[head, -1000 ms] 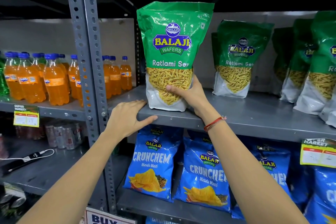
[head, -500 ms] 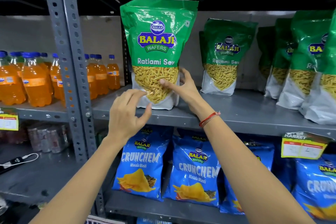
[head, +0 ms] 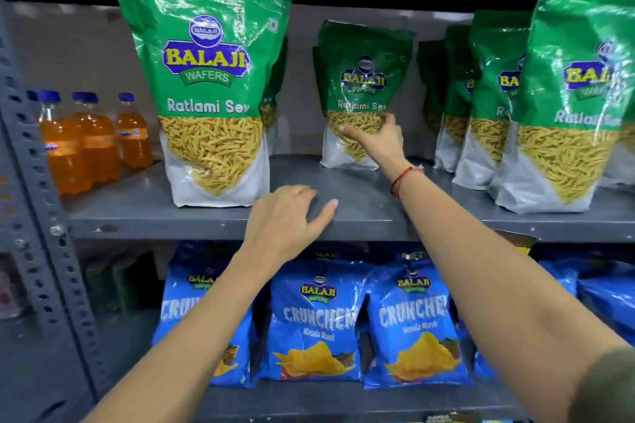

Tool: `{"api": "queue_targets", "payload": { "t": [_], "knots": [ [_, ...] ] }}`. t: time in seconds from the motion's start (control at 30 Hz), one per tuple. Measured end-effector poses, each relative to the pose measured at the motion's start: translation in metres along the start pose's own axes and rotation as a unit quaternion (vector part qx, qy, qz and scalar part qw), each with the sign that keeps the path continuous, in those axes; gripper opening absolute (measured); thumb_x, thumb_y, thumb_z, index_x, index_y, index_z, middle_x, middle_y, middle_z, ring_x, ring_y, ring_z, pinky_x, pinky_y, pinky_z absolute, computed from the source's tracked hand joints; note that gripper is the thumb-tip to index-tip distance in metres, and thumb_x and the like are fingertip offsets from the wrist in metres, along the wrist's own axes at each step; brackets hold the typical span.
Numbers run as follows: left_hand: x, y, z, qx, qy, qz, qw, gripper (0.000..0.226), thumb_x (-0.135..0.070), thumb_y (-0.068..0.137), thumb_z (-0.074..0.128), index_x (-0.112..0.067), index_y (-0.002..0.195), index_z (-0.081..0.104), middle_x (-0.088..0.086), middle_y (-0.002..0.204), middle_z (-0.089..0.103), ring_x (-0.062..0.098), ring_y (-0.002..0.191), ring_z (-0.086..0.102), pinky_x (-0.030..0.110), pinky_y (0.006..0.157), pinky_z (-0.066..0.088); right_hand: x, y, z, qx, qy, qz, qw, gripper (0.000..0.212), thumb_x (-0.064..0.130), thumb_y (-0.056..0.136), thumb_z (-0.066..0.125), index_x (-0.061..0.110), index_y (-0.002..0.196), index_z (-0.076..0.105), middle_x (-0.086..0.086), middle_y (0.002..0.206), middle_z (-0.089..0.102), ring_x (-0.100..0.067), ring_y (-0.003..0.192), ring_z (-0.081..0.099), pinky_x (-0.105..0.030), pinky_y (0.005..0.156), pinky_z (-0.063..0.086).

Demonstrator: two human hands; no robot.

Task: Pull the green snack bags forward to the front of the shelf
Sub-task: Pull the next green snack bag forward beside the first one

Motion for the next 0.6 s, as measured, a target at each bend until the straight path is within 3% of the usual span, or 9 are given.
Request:
{"api": "queue_targets", "payload": {
  "t": [0.1, 0.3, 0.6],
  "knots": [
    [0.001, -0.001, 0.001, 0.001, 0.032, -0.001, 0.999, 0.069, -0.062, 0.084, 0.017, -0.016, 0.085, 0.068, 0.002, 0.087, 0.072, 0.026, 0.085, 0.064, 0.036, 0.057, 0.046, -0.018, 0.010, 0.005, 0.005, -0.041, 0.050, 0.998, 0.109, 0.051, 0.069, 0.080, 0.006, 0.150, 0.022, -0.019, 0.152, 0.029, -0.034, 0.143, 0.029, -0.041, 0.116, 0.026],
    [0.001, -0.002, 0.001, -0.016, 0.038, 0.004, 0.999, 0.063, -0.059, 0.086, 0.019, -0.017, 0.076, 0.064, 0.002, 0.074, 0.069, 0.027, 0.074, 0.064, 0.035, 0.050, 0.041, -0.033, 0.021, 0.020, 0.020, -0.040, 0.107, 0.993, 0.127, 0.048, 0.070, 0.081, 0.007, 0.155, -0.004, -0.022, 0.160, 0.004, -0.038, 0.149, 0.012, -0.045, 0.119, 0.016],
    [0.002, -0.002, 0.003, -0.017, 0.035, -0.003, 0.999, 0.064, -0.060, 0.086, 0.014, -0.019, 0.076, 0.062, 0.001, 0.071, 0.066, 0.025, 0.070, 0.062, 0.035, 0.049, 0.040, -0.031, 0.033, 0.031, -0.006, -0.022, 0.111, 0.994, 0.123, 0.042, 0.067, 0.085, 0.005, 0.153, 0.004, -0.020, 0.154, 0.018, -0.037, 0.146, 0.021, -0.043, 0.117, 0.023]
  ]
}}
Point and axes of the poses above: each hand's wrist, its own y-axis towards the middle knuckle, its own z-axis out of the palm, x = y × z, the point moved 7 cm from there along y, towards the middle knuckle
